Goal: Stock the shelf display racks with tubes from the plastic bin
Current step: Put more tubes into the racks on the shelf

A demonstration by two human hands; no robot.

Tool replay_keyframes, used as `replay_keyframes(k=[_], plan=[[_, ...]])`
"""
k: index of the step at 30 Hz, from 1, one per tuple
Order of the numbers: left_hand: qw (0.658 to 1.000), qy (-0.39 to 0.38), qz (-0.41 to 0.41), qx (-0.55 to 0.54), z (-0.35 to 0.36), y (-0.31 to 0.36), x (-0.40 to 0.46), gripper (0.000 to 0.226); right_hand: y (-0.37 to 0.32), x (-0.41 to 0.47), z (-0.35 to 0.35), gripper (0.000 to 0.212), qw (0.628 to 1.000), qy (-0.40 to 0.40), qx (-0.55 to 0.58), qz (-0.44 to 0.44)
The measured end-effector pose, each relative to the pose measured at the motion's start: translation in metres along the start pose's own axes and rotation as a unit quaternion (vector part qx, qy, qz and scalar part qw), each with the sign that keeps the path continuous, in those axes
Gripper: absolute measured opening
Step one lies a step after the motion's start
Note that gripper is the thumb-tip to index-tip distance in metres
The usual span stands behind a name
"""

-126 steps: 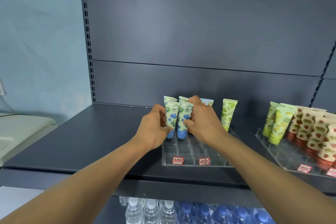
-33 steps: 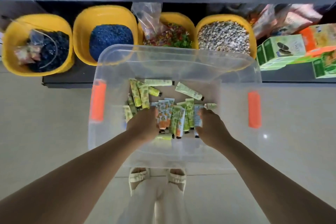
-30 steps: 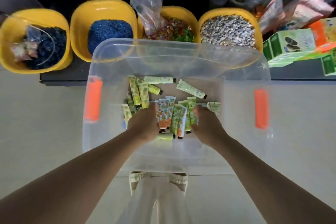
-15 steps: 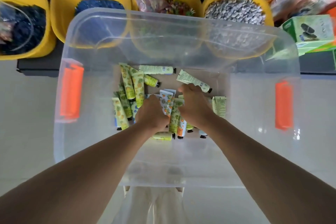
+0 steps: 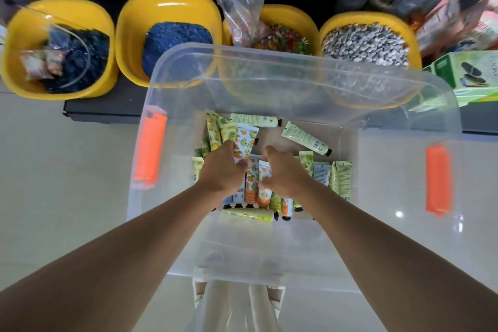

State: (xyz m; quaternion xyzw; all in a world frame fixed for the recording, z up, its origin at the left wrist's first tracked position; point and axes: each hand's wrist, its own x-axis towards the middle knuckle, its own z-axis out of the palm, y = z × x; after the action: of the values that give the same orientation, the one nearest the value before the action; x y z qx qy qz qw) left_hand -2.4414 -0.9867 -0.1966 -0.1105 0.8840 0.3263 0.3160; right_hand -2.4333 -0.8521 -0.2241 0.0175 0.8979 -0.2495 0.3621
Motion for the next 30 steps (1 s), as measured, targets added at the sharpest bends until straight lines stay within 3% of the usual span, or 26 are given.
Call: replay_keyframes(k=[6,9,11,12,16,21,24,30], plan=[[0.999,0.018,-0.002,-0.037,-0.049,0.026,-0.038,0.040,-0.017,-0.050,-0.063,0.037,0.992,0.081,0.091,-0.016],[0.996,0.030,0.028,-0.081,-0.087,0.051,-0.068,0.033,-0.041,-0.094,-0.122,0.057,0.986,0.110,0.116,-0.038],[0.992,0.042,0.044,-0.114,-0.117,0.074,-0.092,0.030,-0.060,-0.124,-0.163,0.046,0.980,0.117,0.146,-0.071],[0.989,0.048,0.050,-0.129,-0.134,0.087,-0.107,0.032,-0.071,-0.138,-0.182,0.032,0.978,0.121,0.145,-0.087],[0.984,0.068,0.098,-0.133,-0.200,0.138,-0.164,0.047,-0.121,-0.205,-0.258,0.029,0.970,0.151,0.135,-0.133],[0.970,0.092,0.177,-0.139,-0.280,0.194,-0.226,0.027,-0.185,-0.288,-0.339,0.013,0.959,0.185,0.107,-0.186],[0.953,0.115,0.235,-0.153,-0.328,0.224,-0.261,0.013,-0.221,-0.329,-0.378,0.014,0.952,0.203,0.109,-0.203],[0.912,0.140,0.334,-0.193,-0.415,0.268,-0.336,0.029,-0.283,-0.407,-0.437,0.019,0.926,0.303,0.064,-0.215]])
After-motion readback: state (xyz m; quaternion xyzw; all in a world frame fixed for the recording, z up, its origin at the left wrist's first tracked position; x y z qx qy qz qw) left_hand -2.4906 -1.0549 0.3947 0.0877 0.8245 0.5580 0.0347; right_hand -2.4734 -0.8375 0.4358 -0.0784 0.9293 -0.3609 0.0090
